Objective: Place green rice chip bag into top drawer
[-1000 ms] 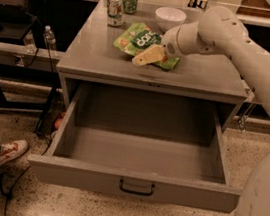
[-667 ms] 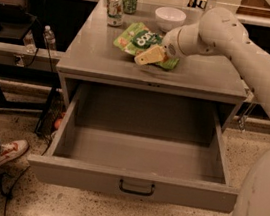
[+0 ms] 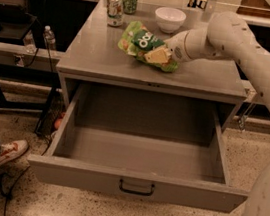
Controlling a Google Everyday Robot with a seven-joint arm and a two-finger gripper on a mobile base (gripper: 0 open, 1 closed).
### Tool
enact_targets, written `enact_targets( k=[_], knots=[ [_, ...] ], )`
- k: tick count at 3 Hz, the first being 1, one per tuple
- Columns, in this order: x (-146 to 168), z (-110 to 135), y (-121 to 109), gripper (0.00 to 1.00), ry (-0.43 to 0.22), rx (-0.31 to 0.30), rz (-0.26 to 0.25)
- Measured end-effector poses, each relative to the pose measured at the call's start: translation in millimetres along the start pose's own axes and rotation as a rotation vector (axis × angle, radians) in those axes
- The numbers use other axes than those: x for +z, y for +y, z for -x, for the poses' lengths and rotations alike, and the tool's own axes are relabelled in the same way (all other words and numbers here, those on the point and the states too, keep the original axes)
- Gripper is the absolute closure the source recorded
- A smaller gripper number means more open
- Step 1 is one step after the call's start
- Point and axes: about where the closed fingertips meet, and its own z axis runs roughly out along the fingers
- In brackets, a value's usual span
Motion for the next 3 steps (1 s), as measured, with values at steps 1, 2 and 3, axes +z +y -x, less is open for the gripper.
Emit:
enact_targets(
  k=[1,2,3],
  knots=[
    [-1.6,2.4,-0.4,0.95,0.0,0.0,0.0],
    [-1.9,2.6,-0.4,1.0,0.0,0.0,0.0],
    [-38.0,-2.1,3.2,1.0,-0.023,0.015,-0.005]
  ],
)
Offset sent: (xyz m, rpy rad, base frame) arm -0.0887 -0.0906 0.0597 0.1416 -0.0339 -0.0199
